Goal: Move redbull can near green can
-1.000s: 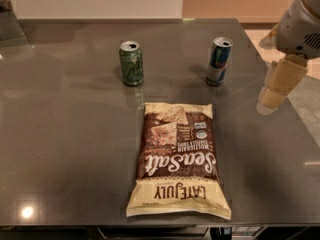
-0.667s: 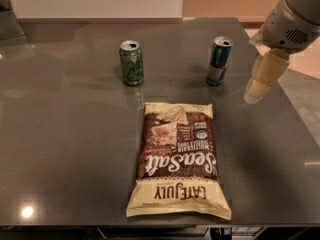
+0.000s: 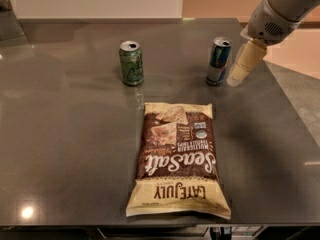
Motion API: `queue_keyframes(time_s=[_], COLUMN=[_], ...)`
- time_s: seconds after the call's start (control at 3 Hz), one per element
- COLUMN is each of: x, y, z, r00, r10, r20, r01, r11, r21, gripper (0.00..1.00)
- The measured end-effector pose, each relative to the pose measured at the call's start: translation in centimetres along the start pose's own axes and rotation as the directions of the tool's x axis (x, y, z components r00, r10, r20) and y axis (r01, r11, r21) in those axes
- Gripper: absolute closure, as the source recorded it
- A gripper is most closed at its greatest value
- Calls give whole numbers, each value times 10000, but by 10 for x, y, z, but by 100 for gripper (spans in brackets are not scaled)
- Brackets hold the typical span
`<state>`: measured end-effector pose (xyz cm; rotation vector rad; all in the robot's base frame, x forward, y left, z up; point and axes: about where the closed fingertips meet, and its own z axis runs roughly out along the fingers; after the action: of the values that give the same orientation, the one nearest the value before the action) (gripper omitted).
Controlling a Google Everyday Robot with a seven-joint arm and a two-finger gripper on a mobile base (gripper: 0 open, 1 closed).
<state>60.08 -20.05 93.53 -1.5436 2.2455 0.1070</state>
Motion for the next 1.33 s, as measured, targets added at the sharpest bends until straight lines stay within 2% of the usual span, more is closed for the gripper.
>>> queue_keyframes(time_s=[0.67,1.33], x=[-15,-27], y=[-44,-61], z=[26,44], r00=[9925,9866], r10=[1070,1377], r20=[598,880], r01=[-1066,-1370], r11=[9943,9905], r21=[-93,-143], gripper=[0,0])
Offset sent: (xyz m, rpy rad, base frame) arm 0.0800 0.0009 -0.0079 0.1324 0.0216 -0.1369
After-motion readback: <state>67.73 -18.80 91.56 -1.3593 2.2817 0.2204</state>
